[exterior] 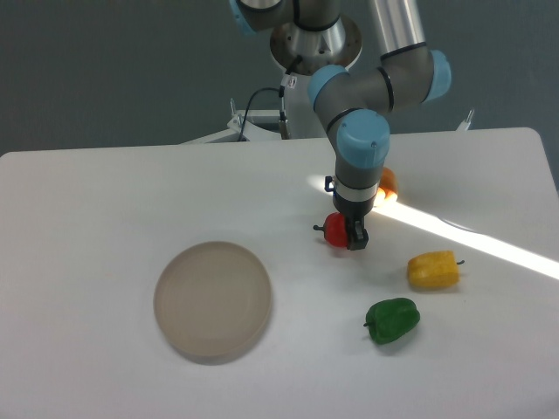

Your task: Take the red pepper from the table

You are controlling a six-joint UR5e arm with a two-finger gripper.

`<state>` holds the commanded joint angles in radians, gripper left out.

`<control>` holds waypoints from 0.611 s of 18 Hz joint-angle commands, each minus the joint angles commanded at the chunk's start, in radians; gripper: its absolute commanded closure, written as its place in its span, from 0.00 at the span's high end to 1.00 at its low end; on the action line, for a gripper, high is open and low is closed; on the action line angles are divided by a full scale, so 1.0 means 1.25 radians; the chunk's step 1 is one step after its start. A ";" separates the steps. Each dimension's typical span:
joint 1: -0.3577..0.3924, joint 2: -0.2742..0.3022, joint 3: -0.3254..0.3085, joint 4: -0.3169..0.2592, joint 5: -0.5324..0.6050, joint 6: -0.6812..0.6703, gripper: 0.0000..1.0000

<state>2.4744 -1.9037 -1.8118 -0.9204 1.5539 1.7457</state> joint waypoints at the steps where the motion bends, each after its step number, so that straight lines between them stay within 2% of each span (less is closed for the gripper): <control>1: -0.005 0.001 0.015 -0.011 0.000 -0.004 0.58; 4: -0.038 0.001 0.097 -0.091 0.000 -0.020 0.58; 7: -0.043 -0.005 0.164 -0.137 0.000 -0.034 0.58; 9: -0.052 -0.017 0.224 -0.186 0.000 -0.039 0.58; 11: -0.053 -0.028 0.254 -0.206 0.001 -0.039 0.58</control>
<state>2.4083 -1.9389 -1.4943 -1.1780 1.5554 1.6966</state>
